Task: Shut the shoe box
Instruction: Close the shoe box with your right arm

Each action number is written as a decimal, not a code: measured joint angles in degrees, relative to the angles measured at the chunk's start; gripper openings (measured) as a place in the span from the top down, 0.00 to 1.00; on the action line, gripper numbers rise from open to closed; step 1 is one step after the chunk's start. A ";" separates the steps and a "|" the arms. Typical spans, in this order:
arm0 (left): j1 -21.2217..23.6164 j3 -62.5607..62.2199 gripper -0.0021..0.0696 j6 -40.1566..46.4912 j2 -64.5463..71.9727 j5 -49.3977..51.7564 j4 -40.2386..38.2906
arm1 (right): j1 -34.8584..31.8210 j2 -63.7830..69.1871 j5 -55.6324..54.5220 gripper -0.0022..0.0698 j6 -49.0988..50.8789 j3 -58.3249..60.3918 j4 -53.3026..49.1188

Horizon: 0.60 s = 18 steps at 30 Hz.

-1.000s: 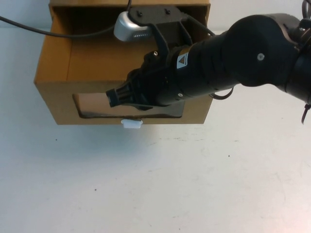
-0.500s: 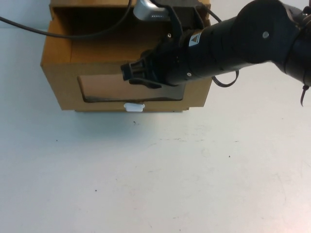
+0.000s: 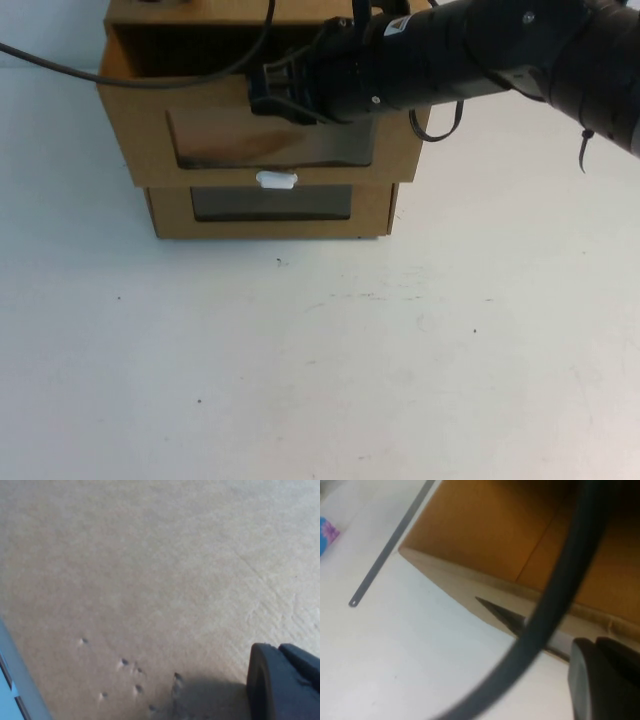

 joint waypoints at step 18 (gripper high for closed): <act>0.00 0.00 0.97 0.00 0.00 0.09 0.00 | -1.26 7.84 -7.43 0.99 -1.61 -7.74 2.09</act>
